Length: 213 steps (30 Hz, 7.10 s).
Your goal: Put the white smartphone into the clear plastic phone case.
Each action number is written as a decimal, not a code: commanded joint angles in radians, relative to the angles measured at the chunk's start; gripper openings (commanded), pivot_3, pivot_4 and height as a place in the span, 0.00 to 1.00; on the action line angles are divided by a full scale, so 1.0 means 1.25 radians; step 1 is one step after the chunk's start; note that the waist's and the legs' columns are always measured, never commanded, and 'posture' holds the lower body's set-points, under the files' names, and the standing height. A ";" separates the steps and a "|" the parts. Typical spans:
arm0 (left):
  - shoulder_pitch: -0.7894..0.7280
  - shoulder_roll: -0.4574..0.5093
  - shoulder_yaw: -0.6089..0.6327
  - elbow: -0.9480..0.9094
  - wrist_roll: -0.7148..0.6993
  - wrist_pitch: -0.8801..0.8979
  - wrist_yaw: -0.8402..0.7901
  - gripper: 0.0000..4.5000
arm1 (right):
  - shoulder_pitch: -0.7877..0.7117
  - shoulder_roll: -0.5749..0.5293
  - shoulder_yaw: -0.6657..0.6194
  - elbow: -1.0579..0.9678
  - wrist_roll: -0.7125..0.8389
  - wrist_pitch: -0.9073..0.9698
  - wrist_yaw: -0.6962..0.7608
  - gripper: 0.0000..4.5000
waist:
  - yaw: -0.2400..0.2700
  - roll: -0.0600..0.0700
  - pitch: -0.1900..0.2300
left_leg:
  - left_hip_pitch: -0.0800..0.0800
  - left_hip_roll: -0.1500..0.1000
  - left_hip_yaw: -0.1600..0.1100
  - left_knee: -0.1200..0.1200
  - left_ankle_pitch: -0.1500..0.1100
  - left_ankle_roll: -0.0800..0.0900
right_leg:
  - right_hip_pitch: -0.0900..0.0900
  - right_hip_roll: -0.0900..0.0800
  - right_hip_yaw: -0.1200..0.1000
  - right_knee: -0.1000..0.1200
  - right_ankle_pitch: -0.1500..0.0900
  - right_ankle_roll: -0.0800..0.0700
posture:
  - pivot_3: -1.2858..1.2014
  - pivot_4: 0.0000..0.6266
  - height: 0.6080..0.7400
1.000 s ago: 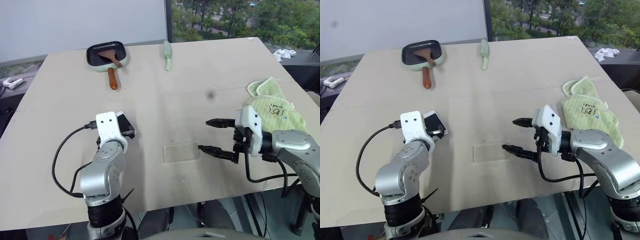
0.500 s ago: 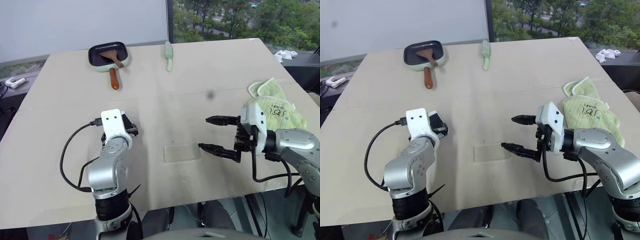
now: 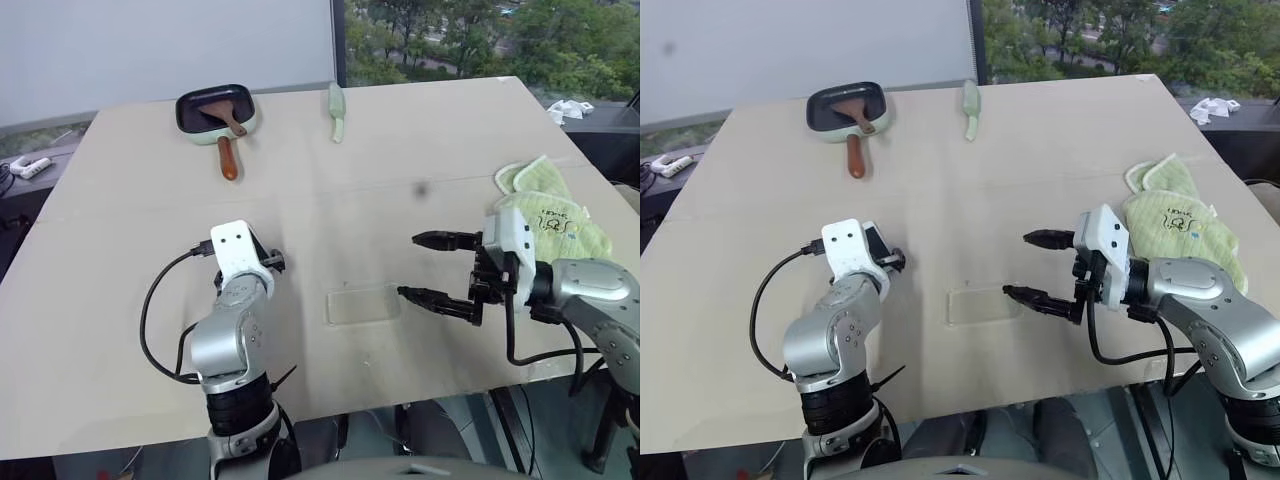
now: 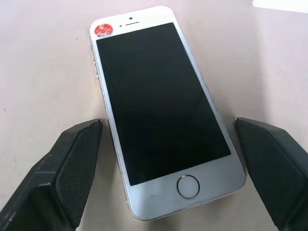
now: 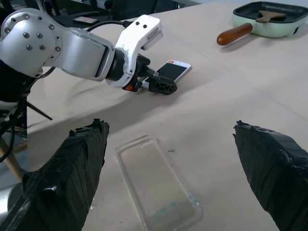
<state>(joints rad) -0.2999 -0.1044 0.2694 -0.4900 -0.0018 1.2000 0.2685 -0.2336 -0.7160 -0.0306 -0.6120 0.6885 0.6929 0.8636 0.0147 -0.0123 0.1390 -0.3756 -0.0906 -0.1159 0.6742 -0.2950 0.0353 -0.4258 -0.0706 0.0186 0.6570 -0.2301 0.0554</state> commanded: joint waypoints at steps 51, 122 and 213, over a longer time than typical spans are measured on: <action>-0.020 0.593 -0.367 0.172 -0.264 -0.834 -1.177 0.63 | -0.201 0.056 -0.091 0.220 0.453 0.462 -0.280 1.00 | -0.003 0.003 0.002 | -0.004 0.000 -0.003 -0.003 0.000 0.000 | -0.002 0.000 0.000 -0.006 0.000 0.000 | 0.52 0.24 1.00; -0.190 0.392 0.026 0.266 -0.880 -0.249 -0.623 0.98 | -0.331 0.312 -0.194 0.229 0.167 0.503 -0.184 0.00 | -0.027 0.003 0.003 | -0.016 -0.006 -0.014 0.011 0.000 0.001 | -0.011 -0.003 -0.004 0.004 0.001 0.001 | 0.52 0.24 1.00; -0.399 0.638 -0.374 0.437 -0.572 -0.148 -1.328 0.00 | -0.562 -0.022 0.352 0.258 -0.578 -0.591 0.445 1.00 | -0.043 0.003 0.003 | -0.017 -0.007 -0.012 0.009 0.000 0.001 | -0.016 -0.002 -0.002 0.004 0.001 0.001 | 0.52 0.24 1.00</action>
<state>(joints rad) -0.7877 0.6914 -0.2068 0.0903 -0.7094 1.0189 -1.3725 -0.9107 -0.7417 0.4167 -0.2841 -0.0315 -0.0302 1.4131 -0.0385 -0.0089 0.1426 -0.3972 -0.0998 -0.1315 0.6856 -0.2955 0.0364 -0.4461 -0.0729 0.0162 0.6618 -0.2293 0.0568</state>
